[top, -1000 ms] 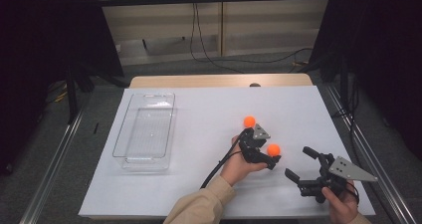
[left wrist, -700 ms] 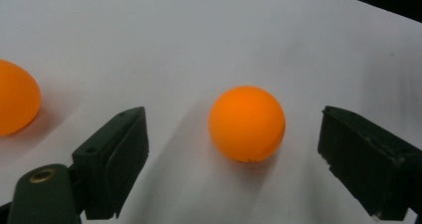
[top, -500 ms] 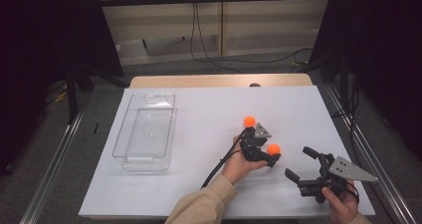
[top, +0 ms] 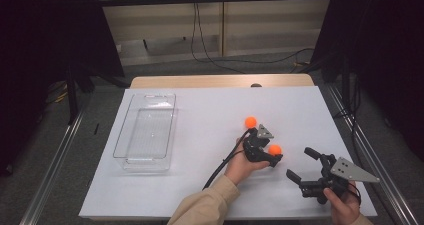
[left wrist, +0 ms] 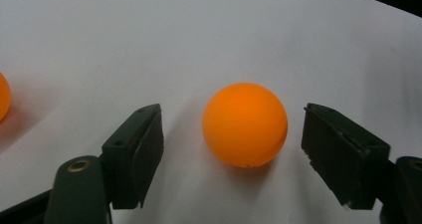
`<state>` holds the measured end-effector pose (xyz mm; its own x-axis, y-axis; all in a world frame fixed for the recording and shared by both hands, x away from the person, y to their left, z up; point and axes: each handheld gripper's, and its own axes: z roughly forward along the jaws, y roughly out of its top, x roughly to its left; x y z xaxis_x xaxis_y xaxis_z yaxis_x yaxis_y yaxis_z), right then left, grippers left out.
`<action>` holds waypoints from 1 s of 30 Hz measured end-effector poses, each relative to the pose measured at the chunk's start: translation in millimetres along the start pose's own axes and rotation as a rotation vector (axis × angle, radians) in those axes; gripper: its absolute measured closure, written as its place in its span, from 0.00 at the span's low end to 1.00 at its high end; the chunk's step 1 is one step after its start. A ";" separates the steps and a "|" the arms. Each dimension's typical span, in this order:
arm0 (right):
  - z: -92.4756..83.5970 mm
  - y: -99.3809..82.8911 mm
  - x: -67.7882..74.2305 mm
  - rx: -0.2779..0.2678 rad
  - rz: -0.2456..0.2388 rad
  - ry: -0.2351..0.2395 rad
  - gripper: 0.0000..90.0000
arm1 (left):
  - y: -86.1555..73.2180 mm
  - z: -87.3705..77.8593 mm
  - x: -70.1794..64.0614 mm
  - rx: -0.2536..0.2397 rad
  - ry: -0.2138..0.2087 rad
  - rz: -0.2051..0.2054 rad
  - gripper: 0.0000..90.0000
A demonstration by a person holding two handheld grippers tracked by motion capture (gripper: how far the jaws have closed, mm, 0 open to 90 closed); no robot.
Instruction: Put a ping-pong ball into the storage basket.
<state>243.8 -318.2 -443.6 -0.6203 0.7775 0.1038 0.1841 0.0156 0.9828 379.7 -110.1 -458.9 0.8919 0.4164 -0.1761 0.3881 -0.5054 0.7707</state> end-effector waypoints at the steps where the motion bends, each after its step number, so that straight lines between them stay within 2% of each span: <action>1: 0.0 0.0 0.0 0.000 0.000 0.000 0.01 | -0.1 0.8 0.1 0.001 0.000 0.002 0.29; 18: -0.2 0.1 0.0 0.000 -0.001 -0.001 0.01 | 0.9 9.0 -2.8 0.031 0.006 0.040 0.40; 30: -0.1 0.1 0.0 0.001 -0.002 0.000 0.01 | 2.7 10.4 -4.4 0.034 0.016 0.042 0.46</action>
<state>243.7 -318.3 -443.5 -0.6208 0.7773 0.1014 0.1832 0.0180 0.9829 379.3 -121.1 -462.4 0.9041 0.4059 -0.1337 0.3578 -0.5479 0.7562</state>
